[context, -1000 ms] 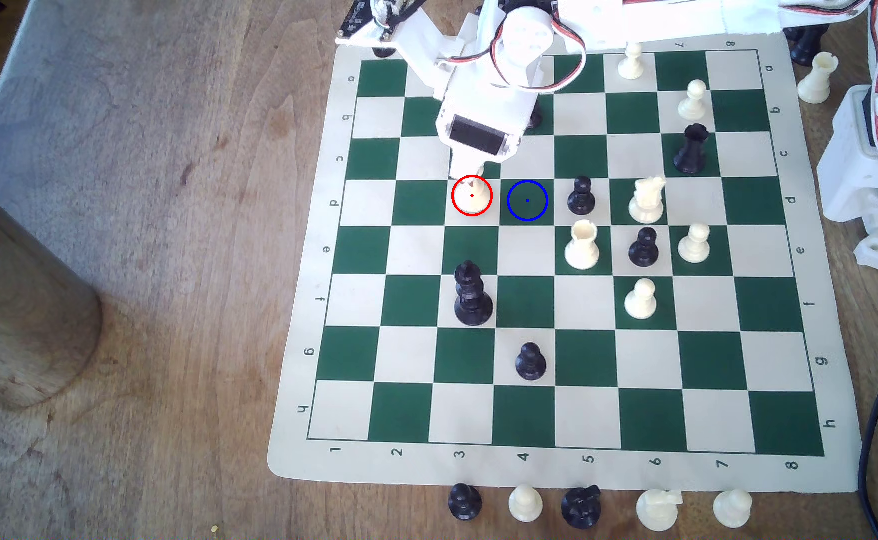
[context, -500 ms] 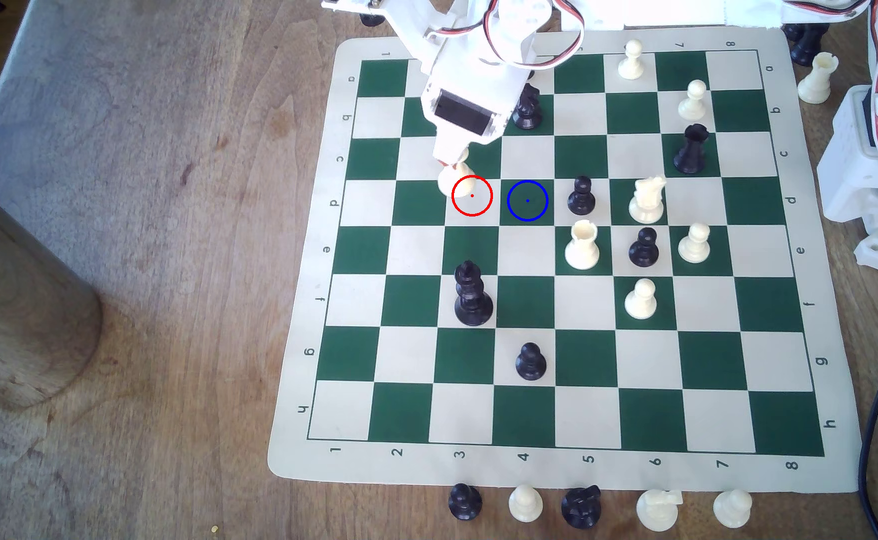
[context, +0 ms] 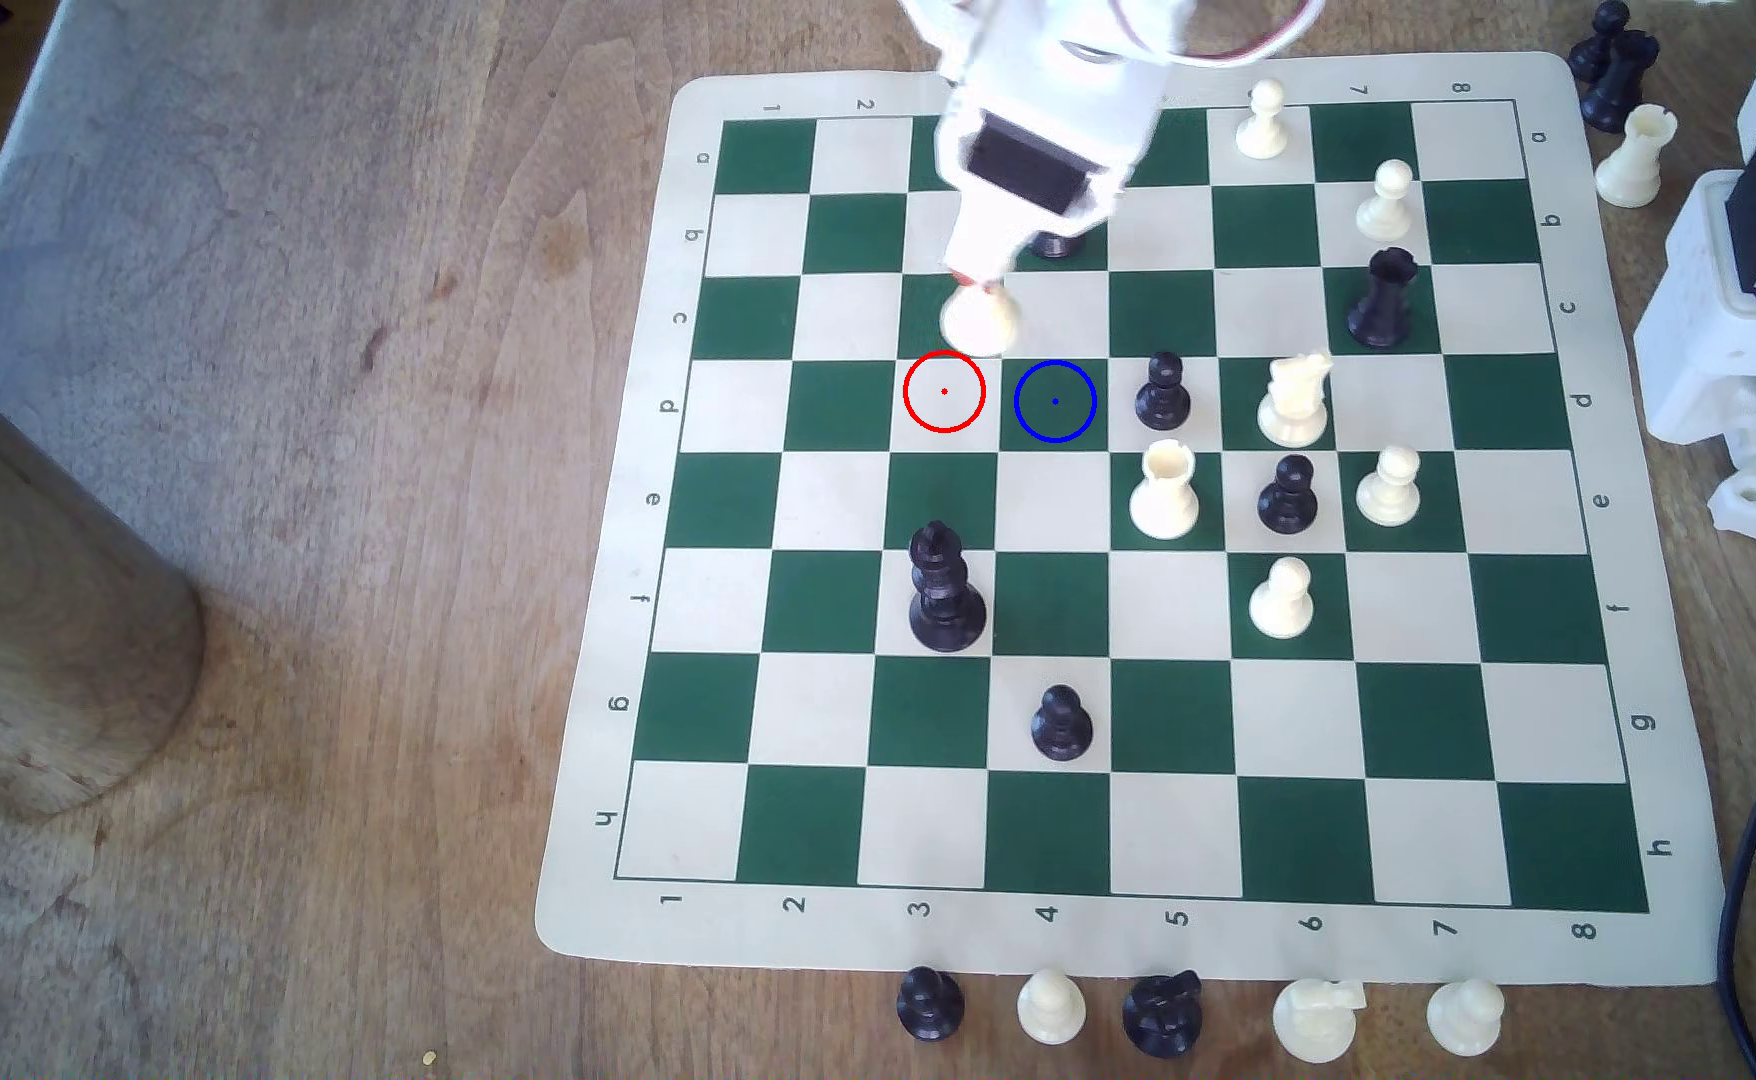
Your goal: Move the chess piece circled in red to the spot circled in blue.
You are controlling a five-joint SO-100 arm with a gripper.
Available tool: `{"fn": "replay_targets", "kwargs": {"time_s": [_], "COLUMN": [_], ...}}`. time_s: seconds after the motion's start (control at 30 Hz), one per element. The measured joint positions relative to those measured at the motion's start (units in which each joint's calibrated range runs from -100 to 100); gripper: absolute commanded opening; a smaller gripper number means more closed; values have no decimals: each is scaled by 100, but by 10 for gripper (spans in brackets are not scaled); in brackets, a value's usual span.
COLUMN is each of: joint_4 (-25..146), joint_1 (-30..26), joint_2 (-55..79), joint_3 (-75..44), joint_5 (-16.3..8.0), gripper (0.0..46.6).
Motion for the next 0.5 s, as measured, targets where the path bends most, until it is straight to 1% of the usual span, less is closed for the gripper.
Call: {"fn": "replay_targets", "kwargs": {"time_s": [0.27, 0.5], "joint_4": [-422, -948], "joint_1": [0, 0], "joint_2": [-612, -737], "joint_3": [1157, 1952], "joint_5": [-15, -15], "gripper": [15, 15]}}
